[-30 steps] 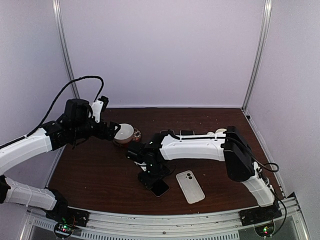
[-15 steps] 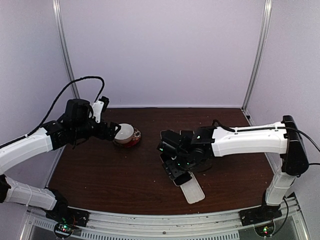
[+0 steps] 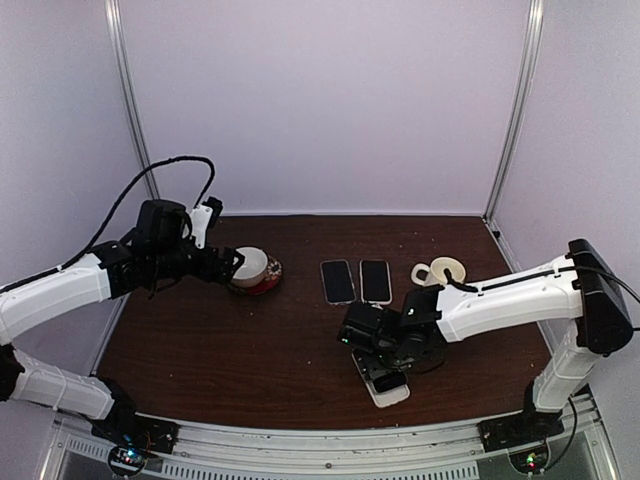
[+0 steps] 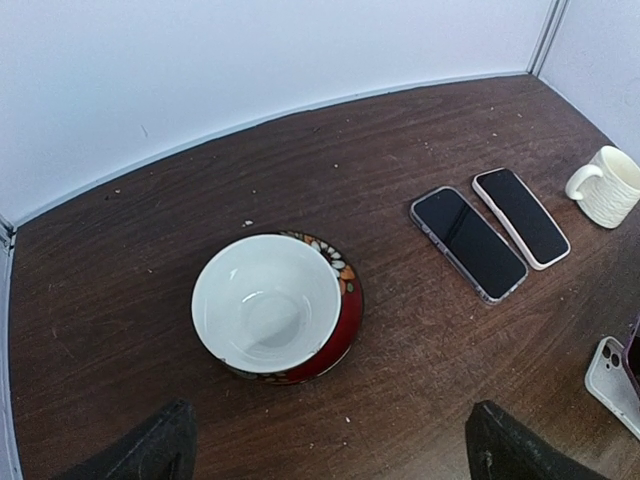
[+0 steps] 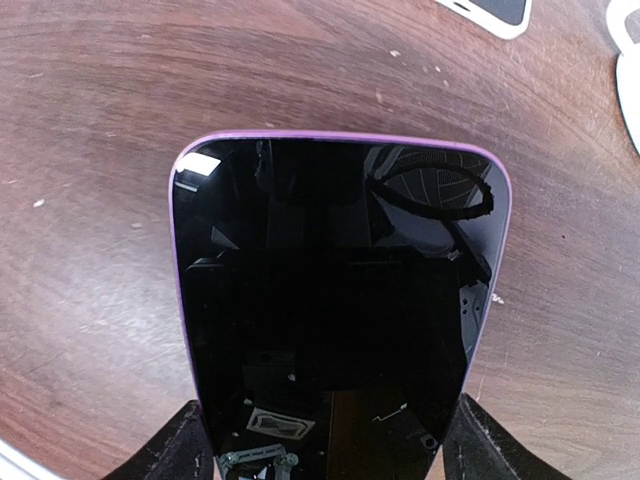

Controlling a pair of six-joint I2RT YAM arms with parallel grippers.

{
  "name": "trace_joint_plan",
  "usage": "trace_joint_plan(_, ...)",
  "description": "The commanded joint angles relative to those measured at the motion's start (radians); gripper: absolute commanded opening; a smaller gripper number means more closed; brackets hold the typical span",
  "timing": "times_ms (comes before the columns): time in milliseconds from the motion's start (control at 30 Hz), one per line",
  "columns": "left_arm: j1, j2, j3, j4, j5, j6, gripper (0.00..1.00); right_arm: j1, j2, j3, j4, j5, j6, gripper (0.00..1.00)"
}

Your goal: Put the phone into the phone case

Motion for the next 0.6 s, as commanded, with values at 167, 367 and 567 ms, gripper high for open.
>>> trace_joint_plan(167,0.007,0.01,0.04,0.017,0.018,-0.009,0.98,0.042,-0.01,0.013,0.012,0.048,0.033,0.31)
trace_joint_plan(367,0.007,0.014,0.036,0.023,0.03,-0.019,0.97,0.042,0.023,0.016,0.006,0.036,0.026,0.3)
trace_joint_plan(567,0.007,0.013,0.038,0.022,0.035,-0.018,0.98,0.024,0.037,-0.008,0.01,0.038,0.021,0.29)
